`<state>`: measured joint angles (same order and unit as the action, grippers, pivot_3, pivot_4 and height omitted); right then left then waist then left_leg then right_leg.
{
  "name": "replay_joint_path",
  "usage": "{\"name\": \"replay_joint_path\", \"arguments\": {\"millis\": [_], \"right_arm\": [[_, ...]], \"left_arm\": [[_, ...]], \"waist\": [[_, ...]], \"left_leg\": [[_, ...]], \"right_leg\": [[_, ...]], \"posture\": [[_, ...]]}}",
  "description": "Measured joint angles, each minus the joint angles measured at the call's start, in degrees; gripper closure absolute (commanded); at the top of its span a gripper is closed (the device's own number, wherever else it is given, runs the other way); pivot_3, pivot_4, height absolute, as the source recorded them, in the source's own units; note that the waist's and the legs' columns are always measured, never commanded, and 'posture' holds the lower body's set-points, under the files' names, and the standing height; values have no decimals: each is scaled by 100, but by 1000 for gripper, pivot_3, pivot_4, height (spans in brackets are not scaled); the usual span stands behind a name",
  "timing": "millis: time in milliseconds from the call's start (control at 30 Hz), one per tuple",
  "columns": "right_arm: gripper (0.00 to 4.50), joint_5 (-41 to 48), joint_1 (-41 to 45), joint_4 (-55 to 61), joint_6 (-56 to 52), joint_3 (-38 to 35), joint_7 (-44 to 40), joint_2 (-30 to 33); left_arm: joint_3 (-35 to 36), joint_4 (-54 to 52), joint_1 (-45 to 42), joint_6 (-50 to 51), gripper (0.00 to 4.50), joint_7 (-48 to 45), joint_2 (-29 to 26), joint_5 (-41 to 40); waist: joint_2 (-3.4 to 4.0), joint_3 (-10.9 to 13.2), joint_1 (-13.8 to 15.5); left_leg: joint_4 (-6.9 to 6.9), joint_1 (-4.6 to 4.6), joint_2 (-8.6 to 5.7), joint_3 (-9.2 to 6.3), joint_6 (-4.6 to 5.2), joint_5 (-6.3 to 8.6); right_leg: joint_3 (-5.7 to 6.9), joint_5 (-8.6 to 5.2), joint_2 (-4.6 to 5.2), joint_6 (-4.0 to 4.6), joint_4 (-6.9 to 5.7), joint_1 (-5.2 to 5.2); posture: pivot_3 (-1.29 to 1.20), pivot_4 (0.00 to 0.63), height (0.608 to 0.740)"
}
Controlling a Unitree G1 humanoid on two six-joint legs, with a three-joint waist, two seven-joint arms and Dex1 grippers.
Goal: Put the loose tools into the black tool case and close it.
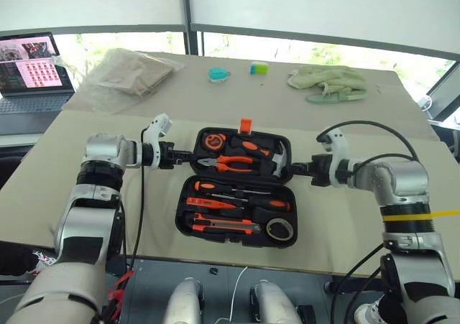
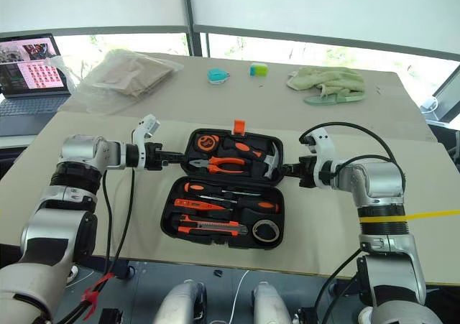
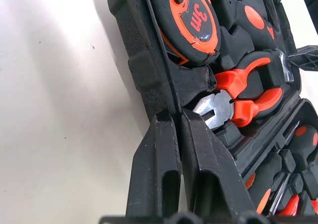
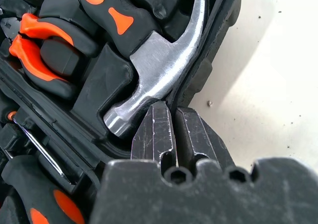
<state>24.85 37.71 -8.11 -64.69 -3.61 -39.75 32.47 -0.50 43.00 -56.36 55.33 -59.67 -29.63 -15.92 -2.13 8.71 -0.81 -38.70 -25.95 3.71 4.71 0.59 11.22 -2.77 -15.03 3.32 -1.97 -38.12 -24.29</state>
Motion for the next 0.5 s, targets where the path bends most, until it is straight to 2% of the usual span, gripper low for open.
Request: {"name": "replay_joint_path", "arguments": {"millis": [100,300,500], "right_arm": [[4469,-143,-83,298,420,-155,333,-153],[4469,-593,-428,1076,1716,-224,516,67],[4469,-1221,-1564,1328,3521,-44,561,98]], "left_arm": [[191,-684,407,-693,4496,137,104,6],[487,-1632,894,-2535,4496,737,451,62],[158,-1841,1666,-4544,4496,1364,772,707]], "waist": [[5,6,1],[11,13,111],[11,13,148]], "left_leg": [[-2,-30,0,0,-9,-6],[-1,-45,-6,4,-7,-4],[0,-45,-7,5,-6,-3]], "right_leg": [[-1,4,1,0,-5,-30],[0,8,8,-6,11,-36],[-1,8,9,-7,14,-34]], "posture": [[0,150,740],[0,150,740],[0,150,740]]}}
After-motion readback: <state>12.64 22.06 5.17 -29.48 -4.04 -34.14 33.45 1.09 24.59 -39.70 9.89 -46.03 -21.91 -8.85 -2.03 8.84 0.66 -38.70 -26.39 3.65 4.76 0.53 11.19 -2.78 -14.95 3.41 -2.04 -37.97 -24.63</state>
